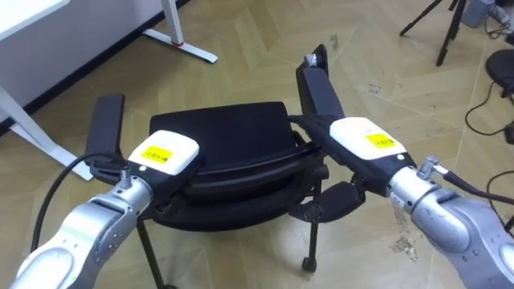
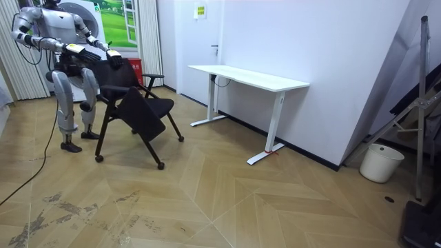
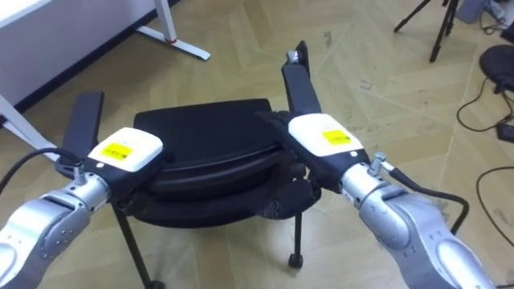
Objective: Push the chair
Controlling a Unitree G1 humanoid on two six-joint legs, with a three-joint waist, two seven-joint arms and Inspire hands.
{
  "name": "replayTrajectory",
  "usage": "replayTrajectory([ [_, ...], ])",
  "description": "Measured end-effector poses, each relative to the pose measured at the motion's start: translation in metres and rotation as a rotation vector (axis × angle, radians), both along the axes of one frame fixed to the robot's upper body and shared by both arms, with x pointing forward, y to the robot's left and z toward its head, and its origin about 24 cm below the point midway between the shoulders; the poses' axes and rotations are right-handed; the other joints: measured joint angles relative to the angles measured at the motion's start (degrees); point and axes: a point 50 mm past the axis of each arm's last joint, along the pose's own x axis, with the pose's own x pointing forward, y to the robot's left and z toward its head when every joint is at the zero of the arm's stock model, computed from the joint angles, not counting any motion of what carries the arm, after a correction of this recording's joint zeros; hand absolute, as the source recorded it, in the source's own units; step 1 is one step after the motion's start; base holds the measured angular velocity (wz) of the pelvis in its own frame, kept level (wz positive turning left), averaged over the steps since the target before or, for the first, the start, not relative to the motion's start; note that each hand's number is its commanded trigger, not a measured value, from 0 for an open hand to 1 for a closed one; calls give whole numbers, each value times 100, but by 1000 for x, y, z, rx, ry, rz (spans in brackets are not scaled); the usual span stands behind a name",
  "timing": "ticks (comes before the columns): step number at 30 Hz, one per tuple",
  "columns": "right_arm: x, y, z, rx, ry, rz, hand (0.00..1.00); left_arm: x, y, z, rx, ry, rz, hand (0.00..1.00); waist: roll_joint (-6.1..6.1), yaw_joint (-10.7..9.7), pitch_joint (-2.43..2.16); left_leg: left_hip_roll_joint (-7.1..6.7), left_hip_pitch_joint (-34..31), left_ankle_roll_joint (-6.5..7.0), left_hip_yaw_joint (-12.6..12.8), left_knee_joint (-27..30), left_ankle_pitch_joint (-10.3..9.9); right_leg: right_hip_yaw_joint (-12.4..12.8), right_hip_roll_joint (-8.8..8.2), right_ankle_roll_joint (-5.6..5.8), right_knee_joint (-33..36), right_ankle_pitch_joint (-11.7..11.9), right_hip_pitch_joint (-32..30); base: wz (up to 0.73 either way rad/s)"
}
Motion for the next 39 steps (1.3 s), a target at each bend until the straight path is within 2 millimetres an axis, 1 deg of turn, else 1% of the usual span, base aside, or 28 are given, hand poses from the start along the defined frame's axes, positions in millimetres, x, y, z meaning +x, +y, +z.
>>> replayTrajectory([
  [1, 0, 0, 0, -4, 3, 6, 0, 0, 0, 1, 2, -2, -6, 100, -19, 22, 2, 0, 3, 0, 0, 0, 0, 1, 0, 0, 0, 0, 1, 0],
  [3, -2, 3, -2, -18, 28, 26, 0, 2, -2, 2, 11, -8, -23, 100, -94, 73, -2, 0, 6, -1, -6, 3, 1, 0, 0, 0, -3, 0, 10, 0],
  [5, -4, 6, -5, -27, 54, 45, 0, 2, -1, 2, 13, -11, -28, 100, -118, 73, 4, -6, 12, 0, -36, 8, 1, -4, -4, 0, -3, 0, 29, 6],
  [8, -6, 7, -8, -46, 82, 60, 0, 2, -1, 2, 13, -13, -27, 100, -116, 72, 5, -12, -2, 1, -64, 14, 0, -18, -10, 0, -4, 0, 33, 5],
  [11, -6, 8, -9, -71, 78, 64, 0, 1, -1, 1, 14, -11, -27, 100, -102, 65, 6, -6, -23, 1, -108, 20, 0, -102, -12, 0, -15, 0, 54, 7],
  [12, -6, 8, -9, -80, 76, 65, 0, 1, -2, 0, 14, -10, -27, 100, -91, 62, 0, -4, -41, 1, -129, 23, 0, -136, -13, 0, -15, 0, 61, 9],
  [16, -7, 8, -11, -78, 74, 61, 0, 0, -3, -1, 10, -8, -31, 100, -65, 59, -3, -13, -19, 0, -164, 21, -1, -155, -16, -2, -104, 1, 145, 6],
  [17, -8, 8, -11, -77, 75, 61, 7, 0, -2, -2, 7, -8, -30, 100, -53, 59, -10, -13, -6, 0, -166, 13, -1, -165, -16, -2, -109, 1, 157, 0],
  [18, -8, 8, -12, -74, 74, 60, 55, -1, -2, -3, 2, -5, -29, 100, -37, 60, -16, -12, -6, 0, -167, 15, -1, -185, -18, -2, -109, 2, 160, 0],
  [19, -8, 8, -12, -73, 73, 60, 69, -1, -2, -4, 0, -3, -28, 100, -29, 58, -19, -12, -6, 0, -168, 16, -1, -193, -19, -2, -109, 2, 160, 3],
  [20, -9, 9, -14, -69, 69, 58, 100, 0, -2, -4, 2, 0, -29, 100, -12, 44, -19, -16, 5, 0, -198, 19, -1, -223, -22, -3, -119, 2, 190, 8],
  [25, -8, 9, -19, -72, 33, 42, 100, 0, -3, -10, -3, 12, -34, 100, 77, 61, -17, -19, 118, 0, -217, -15, -1, -248, -22, -4, -188, 3, 324, 2],
  [28, -4, 11, -21, -41, 13, 18, 100, -3, -7, -14, -10, 32, -54, 100, 159, 115, -42, -26, 207, -1, -237, -76, -1, -271, -22, -5, -215, 3, 408, 6],
  [29, -3, 11, -21, -36, 5, 6, 100, -4, -10, -15, -14, 35, -70, 100, 188, 190, -59, -29, 212, -1, -247, -92, -1, -276, -23, -4, -215, 3, 408, 8],
  [30, -3, 9, -22, -48, 5, 12, 100, -5, -11, -15, -16, 36, -82, 100, 194, 203, -69, -29, 234, -1, -266, -96, -1, -279, -24, -4, -217, 3, 409, 9],
  [32, -5, 9, -21, -72, -17, 50, 100, -5, -11, -15, -15, 34, -90, 100, 185, 225, -71, -29, 264, -4, -299, -95, 1, -287, -22, -4, -220, 3, 444, 11],
  [34, -6, 11, -21, -86, -27, 75, 100, -6, -9, -15, -12, 30, -96, 100, 175, 217, -65, -41, 277, -4, -375, -87, 1, -315, -29, -4, -286, 3, 510, 15],
  [35, -7, 11, -21, -88, -31, 88, 100, -6, -9, -15, -9, 28, -99, 100, 153, 241, -59, -56, 282, -4, -394, -88, 1, -319, -38, -2, -366, 1, 536, 11],
  [37, -8, 11, -20, -95, -38, 112, 100, -6, -8, -14, -7, 24, -103, 100, 145, 319, -64, -66, 239, -4, -398, -84, 2, -330, -48, -2, -409, 2, 543, 5],
  [39, -10, 13, -20, -93, -44, 128, 100, -6, -6, -14, 1, 23, -107, 100, 139, 336, -62, -73, 181, -3, -447, -42, 2, -403, -63, -2, -407, 2, 542, 11],
])
